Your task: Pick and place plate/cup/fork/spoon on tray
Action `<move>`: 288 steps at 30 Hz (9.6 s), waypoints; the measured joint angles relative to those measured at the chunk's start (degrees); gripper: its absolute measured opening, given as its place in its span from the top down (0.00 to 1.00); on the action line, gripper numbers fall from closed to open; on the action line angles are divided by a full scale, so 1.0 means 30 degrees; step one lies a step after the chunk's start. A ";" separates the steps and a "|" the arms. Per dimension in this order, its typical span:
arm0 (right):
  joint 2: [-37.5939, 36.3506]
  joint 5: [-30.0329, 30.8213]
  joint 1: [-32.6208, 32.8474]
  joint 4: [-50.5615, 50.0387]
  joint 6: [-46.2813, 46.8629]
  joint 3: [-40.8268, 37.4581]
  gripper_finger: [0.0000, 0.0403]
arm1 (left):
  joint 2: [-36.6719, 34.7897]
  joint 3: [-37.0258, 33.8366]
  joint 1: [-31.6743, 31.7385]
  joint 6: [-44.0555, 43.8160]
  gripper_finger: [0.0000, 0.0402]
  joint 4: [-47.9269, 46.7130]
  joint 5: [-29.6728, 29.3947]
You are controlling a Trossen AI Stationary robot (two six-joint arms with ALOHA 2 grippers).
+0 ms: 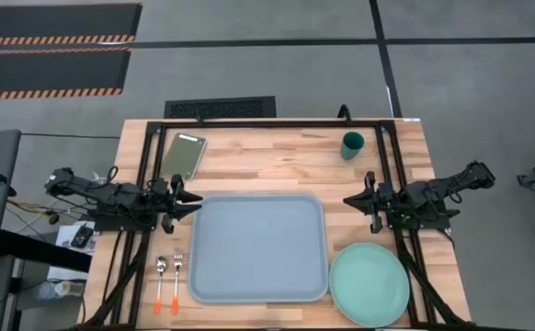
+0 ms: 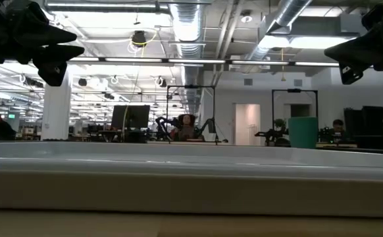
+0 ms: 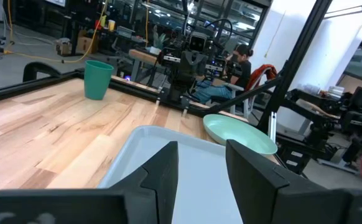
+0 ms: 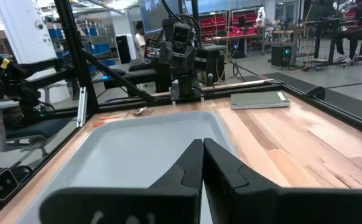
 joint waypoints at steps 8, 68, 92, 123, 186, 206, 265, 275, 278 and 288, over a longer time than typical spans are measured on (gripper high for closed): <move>0.0004 0.0008 -0.0138 0.0000 -0.6778 0.0001 0.92 | 0.0000 -0.0017 0.0002 0.0000 0.70 0.0194 -0.0327; -0.0025 0.3595 -0.0138 0.5212 0.2345 -0.0009 0.84 | 1.2705 1.0416 -0.0684 -1.8874 0.70 -1.5097 0.5743; -0.0026 0.3530 -0.0138 0.4144 0.2333 0.0011 0.84 | 1.4258 0.9574 -0.6817 -1.5007 0.54 -1.9059 0.5034; -0.0032 0.3509 -0.0138 0.3836 0.2688 0.0011 0.84 | 1.4527 0.8011 -0.7881 -1.2327 0.31 -1.5822 0.4155; -0.0025 0.3487 -0.0132 0.3203 0.2659 -0.0009 0.84 | 1.7719 0.6511 -0.8502 -1.1015 0.97 -1.1970 0.5556; -0.0025 0.3494 -0.0137 0.2777 0.2659 -0.0007 0.84 | 1.6344 0.8611 -0.8480 -1.3088 1.00 -1.4234 0.8016; -0.0029 0.3487 -0.0135 0.1753 0.2659 -0.0003 0.84 | 3.4354 2.6077 0.5861 0.7067 1.00 -1.1892 1.3057; -0.0029 0.3487 -0.0131 0.1612 0.2659 -0.0003 0.84 | 3.6584 2.7799 0.6221 0.6962 1.00 -0.9738 1.3004; -0.0028 0.3482 -0.0132 0.1442 0.2661 -0.0003 0.84 | 3.6859 2.7864 0.6405 0.6846 1.00 -0.8806 1.2973; -0.0025 0.3487 -0.0135 0.1250 0.2674 0.0004 0.84 | 3.7875 2.7832 0.6468 0.7046 1.00 -0.9479 1.3062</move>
